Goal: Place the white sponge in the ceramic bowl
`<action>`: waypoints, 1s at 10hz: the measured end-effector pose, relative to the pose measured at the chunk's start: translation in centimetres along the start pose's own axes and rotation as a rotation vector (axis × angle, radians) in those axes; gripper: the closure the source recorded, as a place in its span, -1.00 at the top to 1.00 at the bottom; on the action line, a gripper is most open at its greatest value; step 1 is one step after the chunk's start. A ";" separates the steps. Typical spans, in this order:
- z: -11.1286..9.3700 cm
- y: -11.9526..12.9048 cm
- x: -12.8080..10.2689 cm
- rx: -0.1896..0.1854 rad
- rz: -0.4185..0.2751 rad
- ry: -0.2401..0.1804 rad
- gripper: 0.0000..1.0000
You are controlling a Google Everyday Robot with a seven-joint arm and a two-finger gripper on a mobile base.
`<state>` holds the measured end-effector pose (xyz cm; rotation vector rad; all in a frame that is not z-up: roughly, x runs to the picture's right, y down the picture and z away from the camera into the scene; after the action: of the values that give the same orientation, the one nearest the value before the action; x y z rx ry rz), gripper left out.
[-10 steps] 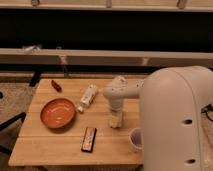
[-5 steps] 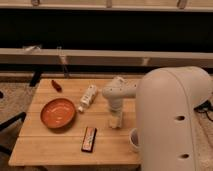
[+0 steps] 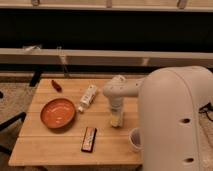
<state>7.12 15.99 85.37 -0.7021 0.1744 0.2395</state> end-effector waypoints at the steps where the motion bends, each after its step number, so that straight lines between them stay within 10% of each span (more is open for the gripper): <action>1: -1.0 0.1 0.1 0.010 -0.007 -0.007 -0.97; 6: -8.1 0.6 -2.7 0.097 -0.150 -0.066 -1.00; 10: -13.9 2.2 -9.9 0.173 -0.376 -0.098 -1.00</action>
<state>-4.03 6.92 76.00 -0.5379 -0.0324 -0.1000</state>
